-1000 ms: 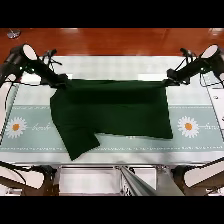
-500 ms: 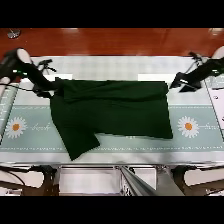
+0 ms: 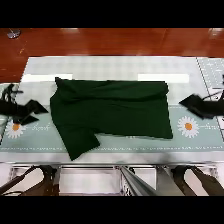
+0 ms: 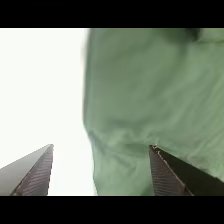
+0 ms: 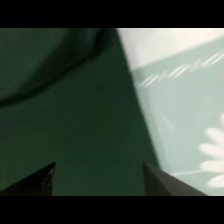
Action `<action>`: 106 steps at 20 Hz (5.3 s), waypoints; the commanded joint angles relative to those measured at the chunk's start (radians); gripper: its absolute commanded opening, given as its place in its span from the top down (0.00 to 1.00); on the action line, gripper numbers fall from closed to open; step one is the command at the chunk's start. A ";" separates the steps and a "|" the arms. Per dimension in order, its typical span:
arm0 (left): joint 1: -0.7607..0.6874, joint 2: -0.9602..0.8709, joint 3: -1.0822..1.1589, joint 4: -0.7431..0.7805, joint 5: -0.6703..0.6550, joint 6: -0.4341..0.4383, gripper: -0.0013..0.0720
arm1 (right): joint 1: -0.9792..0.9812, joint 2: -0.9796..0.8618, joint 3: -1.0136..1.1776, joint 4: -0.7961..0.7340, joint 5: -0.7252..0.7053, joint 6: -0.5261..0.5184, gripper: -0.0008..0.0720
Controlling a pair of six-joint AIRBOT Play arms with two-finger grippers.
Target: Fold the shirts.
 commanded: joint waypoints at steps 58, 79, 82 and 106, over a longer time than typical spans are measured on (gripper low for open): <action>-0.294 -0.613 0.642 -0.410 0.214 0.091 0.96 | 0.120 -0.844 0.614 0.291 -0.077 -0.076 0.91; -0.298 -0.407 0.666 -0.177 0.084 0.062 0.06 | 0.190 -0.944 0.645 0.225 0.014 -0.051 0.95; -0.345 -0.406 0.666 -0.206 0.097 0.085 0.96 | 0.188 -0.855 0.702 0.146 0.125 -0.074 0.95; -1.349 -0.727 0.843 -0.269 0.328 -0.089 0.96 | 0.484 0.153 0.269 -0.105 -0.044 0.246 0.95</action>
